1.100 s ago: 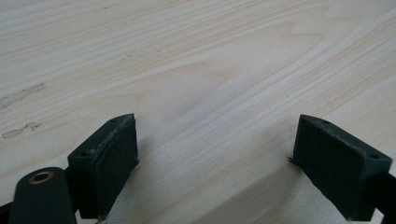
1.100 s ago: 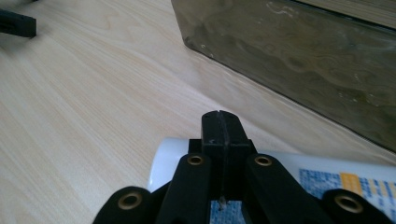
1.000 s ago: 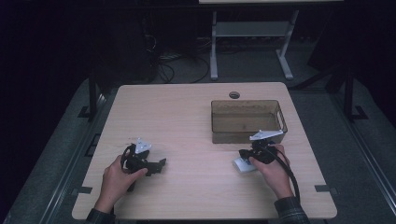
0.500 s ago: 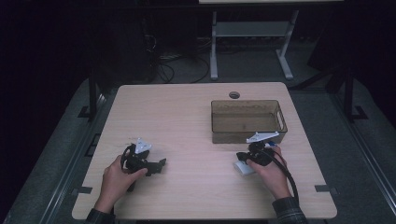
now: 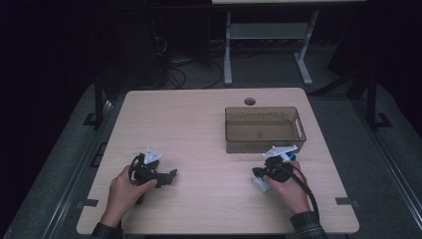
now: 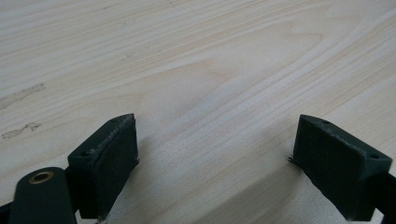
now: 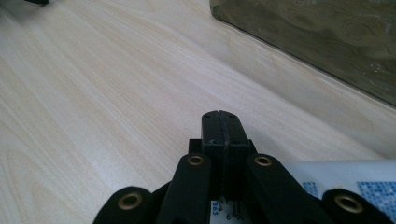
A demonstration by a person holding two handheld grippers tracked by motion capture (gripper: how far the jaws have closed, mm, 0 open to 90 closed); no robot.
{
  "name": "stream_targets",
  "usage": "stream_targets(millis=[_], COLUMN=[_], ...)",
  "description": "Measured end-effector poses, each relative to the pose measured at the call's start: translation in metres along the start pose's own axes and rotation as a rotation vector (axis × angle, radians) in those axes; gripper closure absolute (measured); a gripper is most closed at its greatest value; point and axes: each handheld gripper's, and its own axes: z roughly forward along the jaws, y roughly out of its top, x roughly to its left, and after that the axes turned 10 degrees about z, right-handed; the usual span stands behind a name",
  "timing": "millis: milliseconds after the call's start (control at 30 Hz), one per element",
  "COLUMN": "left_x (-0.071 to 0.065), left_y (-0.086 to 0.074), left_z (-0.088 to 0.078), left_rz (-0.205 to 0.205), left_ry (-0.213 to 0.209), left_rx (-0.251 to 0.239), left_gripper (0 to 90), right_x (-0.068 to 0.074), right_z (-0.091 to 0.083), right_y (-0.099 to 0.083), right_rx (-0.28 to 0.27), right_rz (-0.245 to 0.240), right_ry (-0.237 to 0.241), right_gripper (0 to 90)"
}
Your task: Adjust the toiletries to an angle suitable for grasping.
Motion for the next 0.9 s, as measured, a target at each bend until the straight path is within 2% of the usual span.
stream_targets(millis=[900], left_x=[0.000], left_y=[0.000], left_z=[0.000], left_rz=[0.001], left_ry=[-0.002], left_rx=[0.000], left_gripper=[12.8], right_x=[-0.002], right_z=[-0.026], right_y=[-0.029], right_rx=[-0.008], right_rz=[0.025], right_ry=[-0.024], right_gripper=[90.0])
